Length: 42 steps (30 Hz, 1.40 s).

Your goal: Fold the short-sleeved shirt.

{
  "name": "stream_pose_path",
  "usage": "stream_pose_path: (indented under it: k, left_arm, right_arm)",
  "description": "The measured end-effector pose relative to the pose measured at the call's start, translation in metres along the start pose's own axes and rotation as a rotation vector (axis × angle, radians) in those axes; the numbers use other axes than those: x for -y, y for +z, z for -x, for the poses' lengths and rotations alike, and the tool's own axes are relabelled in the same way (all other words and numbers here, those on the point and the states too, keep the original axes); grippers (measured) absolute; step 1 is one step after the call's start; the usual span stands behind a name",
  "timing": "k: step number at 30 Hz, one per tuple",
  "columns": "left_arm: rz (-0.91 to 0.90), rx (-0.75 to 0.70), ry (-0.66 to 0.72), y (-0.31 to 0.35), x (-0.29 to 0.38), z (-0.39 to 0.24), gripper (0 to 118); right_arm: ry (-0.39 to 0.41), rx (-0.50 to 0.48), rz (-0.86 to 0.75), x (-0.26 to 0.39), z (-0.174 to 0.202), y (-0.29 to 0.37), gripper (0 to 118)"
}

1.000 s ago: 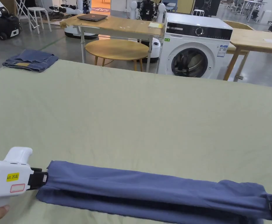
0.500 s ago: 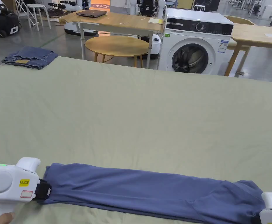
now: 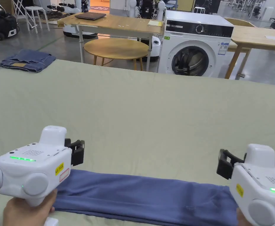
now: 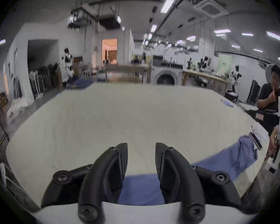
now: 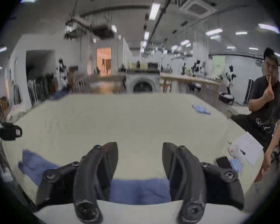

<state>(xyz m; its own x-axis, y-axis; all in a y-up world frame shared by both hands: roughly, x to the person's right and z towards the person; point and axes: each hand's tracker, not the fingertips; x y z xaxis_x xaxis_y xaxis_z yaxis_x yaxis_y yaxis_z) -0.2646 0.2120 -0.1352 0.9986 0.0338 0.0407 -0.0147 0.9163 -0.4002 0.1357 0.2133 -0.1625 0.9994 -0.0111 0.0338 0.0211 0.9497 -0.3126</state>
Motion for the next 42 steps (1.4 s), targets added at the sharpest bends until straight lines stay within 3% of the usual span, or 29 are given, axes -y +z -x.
stream_pose_path:
  k: [1,3,7,16,21,25,27,28,30,37,42]
  left_arm:
    - [-0.03,-0.009,-0.012,0.002,-0.002,-0.005,30]
    - [-0.098,-0.031,-0.039,0.002,-0.002,-0.013,28]
    - [-0.189,-0.086,-0.098,0.001,0.001,-0.022,0]
    - [-0.148,-0.051,-0.022,0.002,-0.002,0.003,0]
    - [0.077,-0.018,0.025,0.0,0.001,0.061,0]
    - [0.305,0.087,0.195,-0.004,0.009,0.119,0]
    - [0.417,0.152,0.309,-0.008,0.02,0.143,24]
    - [0.478,0.17,0.344,-0.013,0.026,0.157,42]
    - [0.551,0.235,0.402,-0.02,0.038,0.171,56]
    - [0.724,0.451,0.614,-0.047,0.081,0.198,65]
    - [0.677,0.653,0.859,-0.057,0.101,0.201,65]
  right_arm:
    - [-0.005,0.003,-0.043,-0.001,0.007,0.003,30]
    - [0.001,0.036,-0.128,-0.002,0.021,0.008,27]
    - [-0.006,0.009,-0.201,-0.003,0.036,0.011,0]
    - [0.014,-0.016,-0.229,-0.003,0.059,0.009,0]
    - [0.02,-0.051,-0.214,-0.003,0.068,0.004,0]
    - [0.038,-0.074,-0.19,-0.002,0.074,-0.001,0]
    - [0.052,-0.084,-0.177,-0.001,0.078,-0.004,0]
    - [0.055,-0.086,-0.175,0.0,0.079,-0.005,0]
    - [0.056,-0.094,-0.162,0.002,0.081,-0.008,0]
    - [0.06,-0.105,-0.118,0.01,0.084,-0.011,0]
    - [0.079,-0.111,-0.104,0.017,0.084,-0.011,0]
